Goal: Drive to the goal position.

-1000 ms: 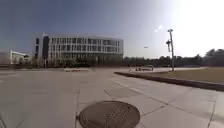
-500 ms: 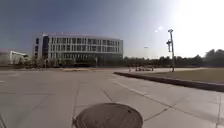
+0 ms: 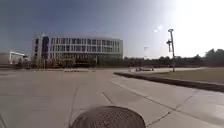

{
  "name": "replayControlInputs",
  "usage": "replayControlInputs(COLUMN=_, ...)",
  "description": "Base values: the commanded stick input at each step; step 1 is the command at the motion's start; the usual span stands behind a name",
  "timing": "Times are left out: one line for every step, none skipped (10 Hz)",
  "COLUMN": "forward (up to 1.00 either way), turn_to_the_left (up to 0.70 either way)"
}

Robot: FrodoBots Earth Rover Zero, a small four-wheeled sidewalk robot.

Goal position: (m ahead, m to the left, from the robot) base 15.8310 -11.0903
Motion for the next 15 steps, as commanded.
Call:
replayControlInputs(forward=0.25, turn_to_the_left=0.0)
replayControlInputs(forward=0.25, turn_to_the_left=0.0)
replayControlInputs(forward=0.25, turn_to_the_left=0.0)
replayControlInputs(forward=0.25, turn_to_the_left=0.0)
replayControlInputs(forward=0.25, turn_to_the_left=0.0)
replayControlInputs(forward=0.24, turn_to_the_left=0.0)
replayControlInputs(forward=0.23, turn_to_the_left=0.0)
replayControlInputs(forward=0.23, turn_to_the_left=0.0)
replayControlInputs(forward=0.22, turn_to_the_left=0.0)
replayControlInputs(forward=0.22, turn_to_the_left=0.0)
replayControlInputs(forward=0.22, turn_to_the_left=0.0)
replayControlInputs(forward=0.22, turn_to_the_left=0.0)
replayControlInputs(forward=0.22, turn_to_the_left=0.0)
replayControlInputs(forward=0.21, turn_to_the_left=0.0)
replayControlInputs(forward=0.21, turn_to_the_left=0.0)
